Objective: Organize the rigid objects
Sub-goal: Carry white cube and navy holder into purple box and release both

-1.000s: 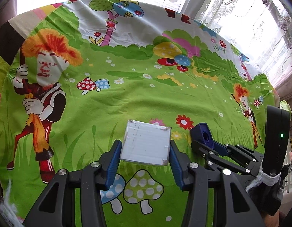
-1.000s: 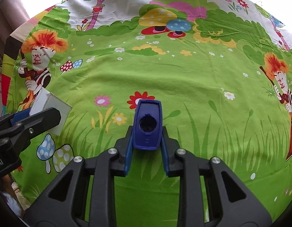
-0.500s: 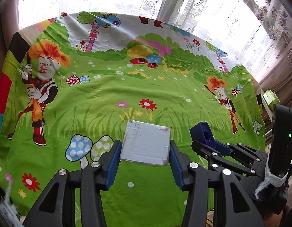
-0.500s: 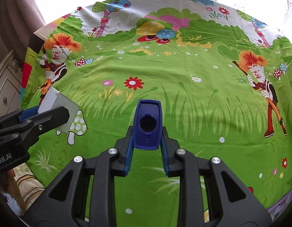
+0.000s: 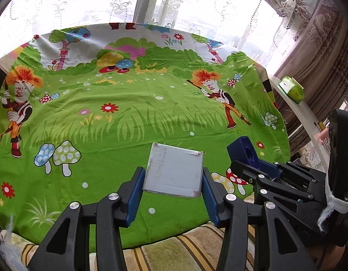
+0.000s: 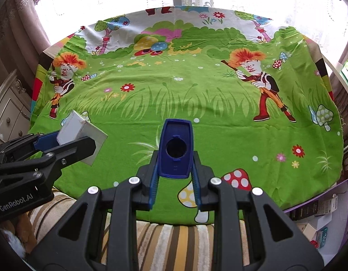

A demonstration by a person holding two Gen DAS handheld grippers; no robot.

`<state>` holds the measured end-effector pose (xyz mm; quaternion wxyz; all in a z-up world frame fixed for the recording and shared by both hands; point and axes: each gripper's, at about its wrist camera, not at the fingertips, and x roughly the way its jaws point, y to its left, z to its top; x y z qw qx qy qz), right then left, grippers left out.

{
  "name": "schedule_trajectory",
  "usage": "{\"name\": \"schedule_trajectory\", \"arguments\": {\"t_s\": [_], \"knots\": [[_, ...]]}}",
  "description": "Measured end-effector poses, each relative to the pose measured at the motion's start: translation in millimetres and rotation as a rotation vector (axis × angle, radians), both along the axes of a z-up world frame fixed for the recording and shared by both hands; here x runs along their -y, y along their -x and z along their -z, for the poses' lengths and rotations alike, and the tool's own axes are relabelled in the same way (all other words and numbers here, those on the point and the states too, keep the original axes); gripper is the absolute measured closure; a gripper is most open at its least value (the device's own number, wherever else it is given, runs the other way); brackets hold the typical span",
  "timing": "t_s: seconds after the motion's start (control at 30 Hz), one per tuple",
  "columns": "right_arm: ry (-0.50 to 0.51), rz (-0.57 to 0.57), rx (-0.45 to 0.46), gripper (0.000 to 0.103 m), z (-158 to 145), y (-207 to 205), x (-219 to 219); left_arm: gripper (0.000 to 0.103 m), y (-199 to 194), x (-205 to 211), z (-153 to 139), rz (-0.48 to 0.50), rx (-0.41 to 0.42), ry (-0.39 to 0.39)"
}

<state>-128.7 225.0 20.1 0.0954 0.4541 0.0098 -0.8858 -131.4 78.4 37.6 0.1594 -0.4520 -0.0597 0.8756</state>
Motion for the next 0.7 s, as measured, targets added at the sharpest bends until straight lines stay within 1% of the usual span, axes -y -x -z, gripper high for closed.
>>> {"name": "schedule_trajectory", "arguments": {"t_s": [0.27,0.43,0.7], "knots": [[-0.029,0.063,-0.025,0.074,-17,-38,-51,0.053,-32,-55,-7,0.103,-0.009,-0.002],[-0.039,0.116,-0.038,0.074,-24,-67,-80,0.053,-54,-93,-9,0.191,-0.008,-0.001],[-0.051,0.245,-0.025,0.074,-23,-113,-142,0.053,-86,-157,-9,0.336,0.003,-0.001]]}}
